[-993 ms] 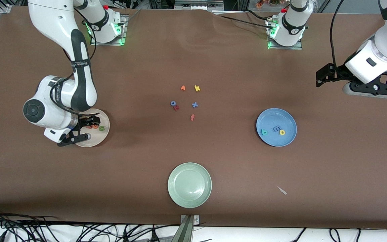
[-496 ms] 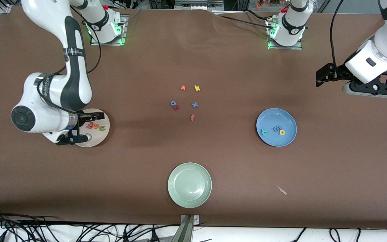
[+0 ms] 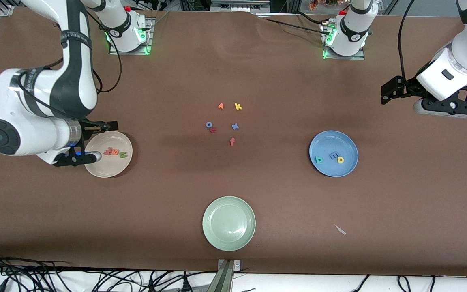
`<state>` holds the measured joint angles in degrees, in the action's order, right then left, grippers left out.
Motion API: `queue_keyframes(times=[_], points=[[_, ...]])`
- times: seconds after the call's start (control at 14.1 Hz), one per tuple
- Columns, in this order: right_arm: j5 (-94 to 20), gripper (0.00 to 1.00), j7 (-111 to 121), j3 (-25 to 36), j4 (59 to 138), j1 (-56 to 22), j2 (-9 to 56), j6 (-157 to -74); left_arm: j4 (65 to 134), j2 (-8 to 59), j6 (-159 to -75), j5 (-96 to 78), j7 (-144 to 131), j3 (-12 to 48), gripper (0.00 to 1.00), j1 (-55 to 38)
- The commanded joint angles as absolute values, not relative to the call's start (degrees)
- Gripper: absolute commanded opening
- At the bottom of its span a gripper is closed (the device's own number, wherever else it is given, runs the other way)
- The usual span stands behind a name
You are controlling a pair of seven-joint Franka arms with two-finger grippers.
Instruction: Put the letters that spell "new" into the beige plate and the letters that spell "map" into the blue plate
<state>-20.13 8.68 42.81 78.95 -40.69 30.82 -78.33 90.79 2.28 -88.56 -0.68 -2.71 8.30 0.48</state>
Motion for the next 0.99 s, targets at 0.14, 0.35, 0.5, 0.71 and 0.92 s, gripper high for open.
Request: queue_keyframes(times=[0.14, 0.35, 0.5, 0.71, 0.92], points=[[-3.56, 1.00, 4.92, 19.56, 81.10, -25.88, 17.88, -78.75, 88.95, 2.99, -86.75, 0.70, -1.58, 8.53, 1.00, 0.44], [-1.50, 1.00, 4.75, 12.93, 84.63, -18.65, 10.57, -82.53, 88.95, 2.90, -86.75, 0.70, -1.58, 8.70, 1.00, 0.35], [-0.97, 1.00, 4.92, 12.75, 85.16, -15.84, 8.01, -82.79, 88.95, 2.90, -86.75, 0.70, -1.67, 9.32, 1.00, 0.44], [-1.06, 1.00, 4.92, 12.74, 89.37, -14.94, 6.59, -84.72, 88.95, 2.90, -86.75, 0.70, -1.67, 9.32, 1.00, 0.44], [-1.05, 1.00, 4.48, 12.57, 89.30, -15.82, 6.68, -85.78, 88.95, 2.99, -86.75, 0.70, -1.67, 9.40, 1.00, 0.44]])
